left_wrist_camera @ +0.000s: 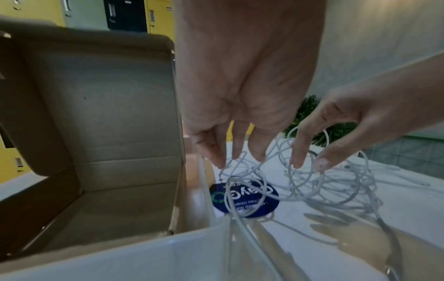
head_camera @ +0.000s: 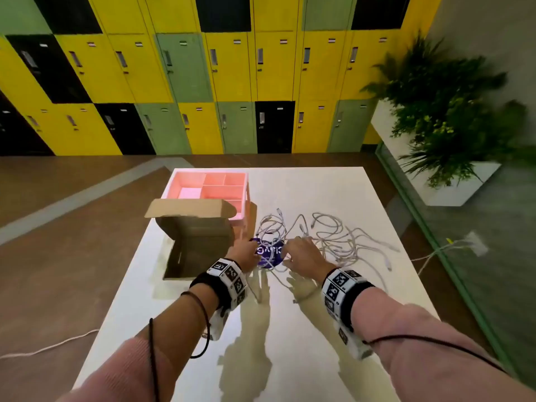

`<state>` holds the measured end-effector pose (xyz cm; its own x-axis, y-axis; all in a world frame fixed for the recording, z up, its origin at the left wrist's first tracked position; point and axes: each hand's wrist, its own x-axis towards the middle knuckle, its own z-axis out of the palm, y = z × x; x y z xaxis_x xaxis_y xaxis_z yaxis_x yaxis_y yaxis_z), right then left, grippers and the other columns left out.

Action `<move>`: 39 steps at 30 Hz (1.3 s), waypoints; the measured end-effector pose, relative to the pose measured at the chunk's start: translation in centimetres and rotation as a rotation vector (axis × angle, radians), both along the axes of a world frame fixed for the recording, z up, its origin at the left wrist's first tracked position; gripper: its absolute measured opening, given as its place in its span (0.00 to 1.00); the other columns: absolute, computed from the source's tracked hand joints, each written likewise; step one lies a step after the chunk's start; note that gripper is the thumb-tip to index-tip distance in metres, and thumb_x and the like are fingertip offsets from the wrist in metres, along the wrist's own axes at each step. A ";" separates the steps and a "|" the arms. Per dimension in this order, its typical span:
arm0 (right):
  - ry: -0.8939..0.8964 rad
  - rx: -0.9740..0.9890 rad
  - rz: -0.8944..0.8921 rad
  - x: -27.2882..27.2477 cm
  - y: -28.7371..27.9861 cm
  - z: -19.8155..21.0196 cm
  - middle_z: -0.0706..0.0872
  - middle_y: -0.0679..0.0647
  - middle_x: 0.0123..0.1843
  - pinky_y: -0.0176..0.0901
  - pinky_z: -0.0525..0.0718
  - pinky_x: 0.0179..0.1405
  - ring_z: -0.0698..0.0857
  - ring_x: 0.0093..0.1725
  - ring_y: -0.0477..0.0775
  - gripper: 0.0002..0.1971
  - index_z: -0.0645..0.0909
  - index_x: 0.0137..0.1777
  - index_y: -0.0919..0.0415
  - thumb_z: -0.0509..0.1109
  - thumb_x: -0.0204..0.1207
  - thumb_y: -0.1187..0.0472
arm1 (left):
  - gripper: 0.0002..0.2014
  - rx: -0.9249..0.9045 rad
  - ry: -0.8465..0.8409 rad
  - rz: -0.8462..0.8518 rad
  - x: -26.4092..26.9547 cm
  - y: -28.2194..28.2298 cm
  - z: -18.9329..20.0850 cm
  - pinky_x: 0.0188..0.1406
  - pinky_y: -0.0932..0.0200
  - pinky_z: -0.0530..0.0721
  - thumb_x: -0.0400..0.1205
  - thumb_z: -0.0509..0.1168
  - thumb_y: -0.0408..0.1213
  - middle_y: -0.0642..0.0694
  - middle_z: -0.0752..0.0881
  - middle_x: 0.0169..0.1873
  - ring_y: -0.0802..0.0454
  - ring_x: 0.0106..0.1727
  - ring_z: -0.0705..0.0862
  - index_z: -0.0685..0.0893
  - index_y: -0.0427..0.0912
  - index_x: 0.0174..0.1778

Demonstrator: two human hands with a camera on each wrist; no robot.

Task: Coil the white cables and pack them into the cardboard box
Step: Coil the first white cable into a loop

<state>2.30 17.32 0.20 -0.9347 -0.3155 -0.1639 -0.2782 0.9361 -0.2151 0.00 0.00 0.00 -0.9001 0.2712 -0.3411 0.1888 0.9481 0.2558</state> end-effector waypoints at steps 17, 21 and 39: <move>0.028 -0.075 -0.073 0.3 0.6 0.0 0.85 0.52 0.61 0.61 0.52 0.75 0.74 0.71 0.55 0.20 0.76 0.69 0.53 0.65 0.80 0.47 | 0.14 0.372 -0.168 0.049 -0.9 1.0 4.1 0.51 0.54 0.84 0.87 0.52 0.28 0.43 0.81 0.36 0.49 0.37 0.82 0.79 0.36 0.38; 0.080 -0.310 -0.160 -0.2 0.6 1.6 0.86 0.51 0.59 0.57 0.55 0.72 0.76 0.67 0.55 0.14 0.76 0.64 0.56 0.62 0.83 0.51 | 0.16 0.625 -0.212 0.039 -1.0 1.6 8.4 0.26 0.69 0.81 0.89 0.51 0.35 0.48 0.74 0.29 0.57 0.26 0.77 0.76 0.41 0.37; 0.510 -0.784 -0.258 -0.2 2.6 17.0 0.75 0.40 0.25 0.26 0.66 0.24 0.76 0.25 0.34 0.09 0.82 0.48 0.62 0.62 0.84 0.61 | 0.18 1.598 -0.351 -0.005 2.4 1.2 16.6 0.25 0.68 0.66 0.87 0.51 0.46 0.53 0.68 0.24 0.59 0.25 0.64 0.80 0.44 0.37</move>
<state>2.10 19.89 17.16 -0.8911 0.0619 0.4496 -0.3172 0.6237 -0.7144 2.41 1.21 16.58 -0.8417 0.5312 0.0969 -0.0847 -0.3071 0.9479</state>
